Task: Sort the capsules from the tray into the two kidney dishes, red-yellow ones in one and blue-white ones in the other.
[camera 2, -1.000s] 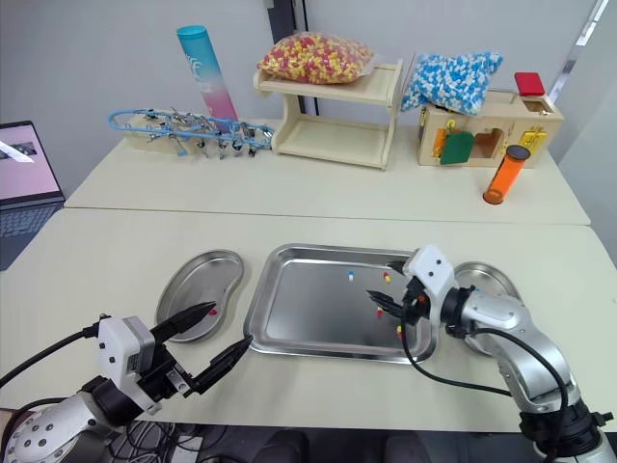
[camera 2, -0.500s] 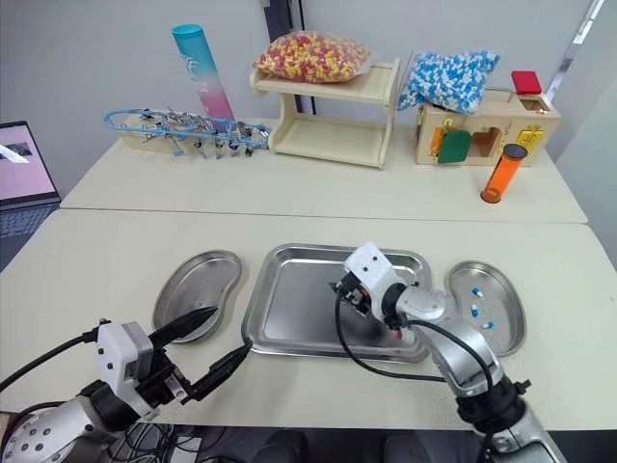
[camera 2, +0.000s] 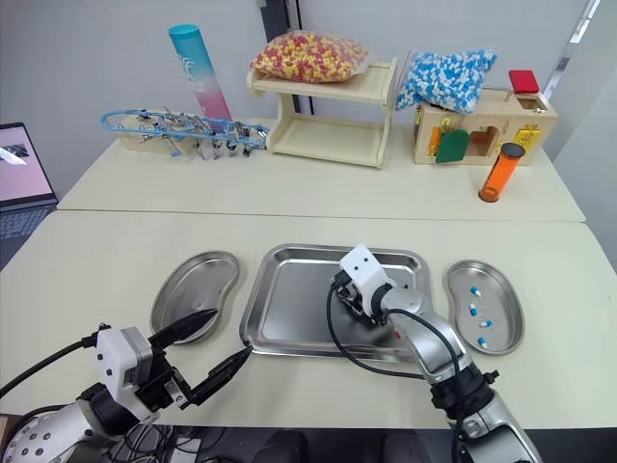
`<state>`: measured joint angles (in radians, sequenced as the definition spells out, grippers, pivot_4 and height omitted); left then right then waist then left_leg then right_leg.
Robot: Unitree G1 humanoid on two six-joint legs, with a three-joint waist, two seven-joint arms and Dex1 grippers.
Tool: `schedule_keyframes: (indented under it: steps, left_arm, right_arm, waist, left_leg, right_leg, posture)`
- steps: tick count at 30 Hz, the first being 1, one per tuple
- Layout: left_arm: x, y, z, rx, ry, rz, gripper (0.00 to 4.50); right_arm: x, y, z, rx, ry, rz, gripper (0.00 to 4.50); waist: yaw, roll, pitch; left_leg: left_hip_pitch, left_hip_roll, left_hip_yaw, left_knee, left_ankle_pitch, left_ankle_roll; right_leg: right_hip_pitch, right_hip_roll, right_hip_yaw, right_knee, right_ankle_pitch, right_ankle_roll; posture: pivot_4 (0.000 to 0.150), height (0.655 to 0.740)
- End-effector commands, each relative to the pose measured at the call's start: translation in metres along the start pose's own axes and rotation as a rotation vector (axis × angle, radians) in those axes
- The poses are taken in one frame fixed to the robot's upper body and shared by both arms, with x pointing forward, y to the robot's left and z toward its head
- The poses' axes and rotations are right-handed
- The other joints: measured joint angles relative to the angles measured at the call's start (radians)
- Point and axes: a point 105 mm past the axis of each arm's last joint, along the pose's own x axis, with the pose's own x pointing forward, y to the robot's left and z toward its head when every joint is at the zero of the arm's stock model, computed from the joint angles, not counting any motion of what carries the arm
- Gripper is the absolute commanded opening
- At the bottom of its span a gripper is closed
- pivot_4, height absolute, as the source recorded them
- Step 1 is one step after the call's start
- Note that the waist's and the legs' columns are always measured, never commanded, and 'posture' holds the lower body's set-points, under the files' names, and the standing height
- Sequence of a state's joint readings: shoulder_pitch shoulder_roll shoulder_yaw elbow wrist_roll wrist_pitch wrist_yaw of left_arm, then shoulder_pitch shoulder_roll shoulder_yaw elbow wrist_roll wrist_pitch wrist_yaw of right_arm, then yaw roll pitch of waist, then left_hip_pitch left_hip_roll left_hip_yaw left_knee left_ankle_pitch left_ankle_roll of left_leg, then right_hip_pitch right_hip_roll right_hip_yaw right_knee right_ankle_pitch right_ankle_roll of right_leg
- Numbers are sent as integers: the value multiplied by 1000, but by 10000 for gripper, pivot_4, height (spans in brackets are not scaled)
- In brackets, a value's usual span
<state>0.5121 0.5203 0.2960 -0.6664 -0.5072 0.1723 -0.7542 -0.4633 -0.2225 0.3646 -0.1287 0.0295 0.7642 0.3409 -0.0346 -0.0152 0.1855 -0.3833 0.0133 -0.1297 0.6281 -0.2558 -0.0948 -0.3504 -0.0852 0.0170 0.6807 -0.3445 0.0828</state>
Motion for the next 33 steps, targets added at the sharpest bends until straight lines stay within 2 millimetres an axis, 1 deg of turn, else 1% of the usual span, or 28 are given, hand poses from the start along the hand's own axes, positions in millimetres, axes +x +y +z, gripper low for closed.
schedule_keyframes:
  steps: [1, 2, 5, 9, 14, 16, 17, 20, 24, 27, 29, 31, 33]
  left_arm:
    - [1, -2, 5, 22, -30, -11, 45000]
    - [1, -3, 5, 23, -31, -12, 45000]
    - [1, -3, 4, 22, -31, -14, 45000]
    - [0, -3, 0, 19, -29, -16, 45000]
    - [-1, -3, -3, 25, -32, -32, 45000]
    - [-1, -5, -4, 31, -30, -58, 45000]
    - [-1, -7, -3, 36, -30, -86, 45000]
    - [-1, -14, -2, 32, -31, -151, 45000]
    - [2, -21, 9, 28, -43, -282, 45000]
    - [8, -27, 16, 23, -65, -358, 45000]
    - [11, -29, 20, 17, -76, -384, 45000]
    - [14, -32, 24, 15, -93, -407, 45000]
    - [20, -41, 28, 24, -114, -486, 45000]
  right_arm:
    - [2, -10, -2, 7, 10, -42, 21441]
    - [2, -11, -3, 4, 10, -44, 19772]
    - [1, -11, -2, -7, 5, -48, 12171]
    - [0, -11, 2, -40, -20, -54, 447]
    - [-5, -8, 16, -72, -80, -29, 161]
    - [-14, -8, 27, -77, -133, -10, 161]
    - [-22, -8, 32, -79, -164, 1, 161]
    - [-40, -9, 39, -80, -211, 27, 161]
    - [-85, -20, 40, -106, -282, 58, 161]
    - [-118, -34, 37, -111, -311, 58, 161]
    - [-133, -40, 34, -117, -316, 56, 161]
    - [-148, -51, 27, -145, -290, 12, 161]
    - [-176, -73, 8, -160, -207, -75, 161]
  waist:
    - [0, 0, 0]
    - [0, 0, 0]
    - [0, 0, 0]
    - [0, 0, 0]
    - [0, 0, 0]
    - [0, 0, 0]
    - [0, 0, 0]
    - [2, 0, 0]
    - [9, 0, 0]
    - [7, 0, 0]
    - [3, 0, 0]
    - [-1, 0, 0]
    - [3, 0, 0]
  left_leg:
    - [0, 0, 0, 0, 0, 0]
    - [0, 0, 0, 0, 0, 0]
    - [0, 0, 0, 0, 0, 0]
    - [0, 0, 0, 0, 0, 0]
    - [0, 0, 0, 0, 0, 0]
    - [0, 0, 0, 0, 0, 0]
    - [-1, 0, 0, 0, 0, 0]
    - [-1, 0, 0, 0, 0, 0]
    - [-3, 0, -1, 0, 0, 0]
    - [-3, 0, -1, 0, 0, 0]
    - [-2, 0, -1, 0, 0, 0]
    - [-1, 0, 0, 0, 0, 0]
    - [-1, 0, 0, 0, 0, 0]
  right_leg:
    - [0, 0, 0, 0, 0, 0]
    - [0, 0, 0, 0, 0, 0]
    - [0, 0, 0, 0, 0, 0]
    - [0, 0, 0, 0, 0, 0]
    - [0, 0, 0, 0, 0, 0]
    - [0, 0, 0, 0, 0, 0]
    - [-1, 0, 0, 0, 0, 0]
    - [-1, 0, 0, 0, 0, 0]
    - [-1, 0, -2, -1, 0, 0]
    - [0, 0, -1, -1, 0, 0]
    - [0, 0, -1, -1, 0, 0]
    - [0, 0, 0, -1, 0, 0]
    - [1, 0, 0, -1, 0, 0]
  posture:
    - [1500, 7400]
    - [1500, 7400]
    - [1500, 7400]
    - [1500, 7400]
    - [1500, 7400]
    - [1500, 7400]
    - [1500, 7400]
    - [1500, 7400]
    - [1500, 7400]
    - [1500, 7400]
    - [1500, 7400]
    - [1500, 7400]
    - [1500, 7400]
